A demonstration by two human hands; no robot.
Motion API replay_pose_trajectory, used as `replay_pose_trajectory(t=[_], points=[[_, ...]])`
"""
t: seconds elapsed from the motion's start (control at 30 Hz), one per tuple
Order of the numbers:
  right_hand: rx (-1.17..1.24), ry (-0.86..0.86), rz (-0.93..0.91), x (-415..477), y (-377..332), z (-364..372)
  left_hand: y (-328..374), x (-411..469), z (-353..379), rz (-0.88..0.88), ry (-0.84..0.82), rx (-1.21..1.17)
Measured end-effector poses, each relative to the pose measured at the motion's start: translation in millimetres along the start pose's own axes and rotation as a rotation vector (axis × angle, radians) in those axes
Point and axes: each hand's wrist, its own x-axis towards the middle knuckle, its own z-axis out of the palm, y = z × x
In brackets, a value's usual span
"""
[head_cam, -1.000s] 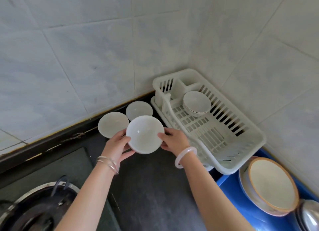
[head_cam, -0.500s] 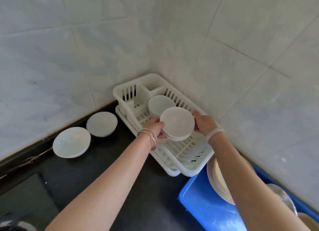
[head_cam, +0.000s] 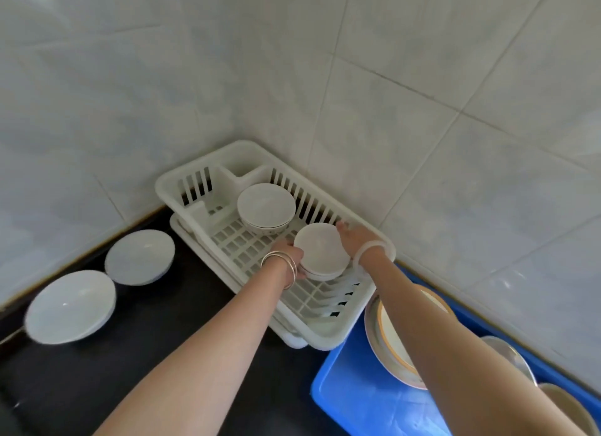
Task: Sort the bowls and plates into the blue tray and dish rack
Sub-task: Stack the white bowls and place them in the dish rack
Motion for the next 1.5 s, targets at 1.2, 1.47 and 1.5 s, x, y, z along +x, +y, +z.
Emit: replay_pose_trajectory(t=[1.2,1.47,1.5], points=[[0.281,-0.047,-0.439,-96,-72,63,-25,-60,-116,0.316,0.142,-0.238],[0.277,-0.402,-0.331,-114,-133,183,-98,-77,-235,0.298,0.967,-0.261],[0.25,-0.411,-0.315,-112,-138,194,-103,-75,-245,0.294,1.027,-0.257]])
